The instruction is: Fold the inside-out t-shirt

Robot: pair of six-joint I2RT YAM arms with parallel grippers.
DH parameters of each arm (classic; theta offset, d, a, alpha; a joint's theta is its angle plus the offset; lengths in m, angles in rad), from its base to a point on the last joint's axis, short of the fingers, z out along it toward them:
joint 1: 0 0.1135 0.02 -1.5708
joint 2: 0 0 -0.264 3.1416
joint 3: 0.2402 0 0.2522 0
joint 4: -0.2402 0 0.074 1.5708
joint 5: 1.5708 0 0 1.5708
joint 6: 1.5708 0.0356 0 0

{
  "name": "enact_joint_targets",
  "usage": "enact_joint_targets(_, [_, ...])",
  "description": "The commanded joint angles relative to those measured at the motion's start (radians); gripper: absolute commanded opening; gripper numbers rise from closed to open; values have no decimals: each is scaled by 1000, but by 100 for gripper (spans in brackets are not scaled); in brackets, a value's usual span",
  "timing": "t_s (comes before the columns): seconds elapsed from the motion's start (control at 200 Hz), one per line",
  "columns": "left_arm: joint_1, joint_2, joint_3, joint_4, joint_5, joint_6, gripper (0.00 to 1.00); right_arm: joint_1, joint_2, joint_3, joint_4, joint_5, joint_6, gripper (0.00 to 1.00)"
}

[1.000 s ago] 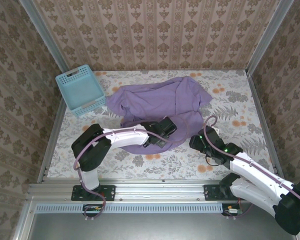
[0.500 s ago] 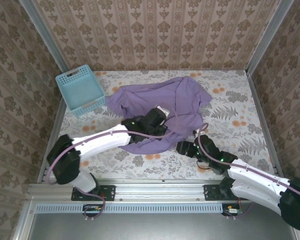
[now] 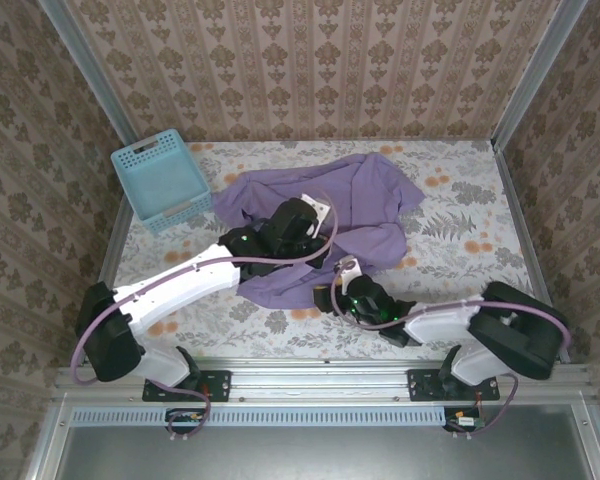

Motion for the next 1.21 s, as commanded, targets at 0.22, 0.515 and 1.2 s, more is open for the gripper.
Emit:
enact_joint_targets(0.22, [28,-108,105,-60,64,-15,0,-9,221,142,211,124,-105,65])
enact_joint_targets(0.515, [18,-162,239,-113,100,-7,0,-90,279,278,22,121,-64,64])
enact_joint_targets(1.2, [-156,-83,632,-237,-136,138,0,-320,519,882,-721,116,89,87])
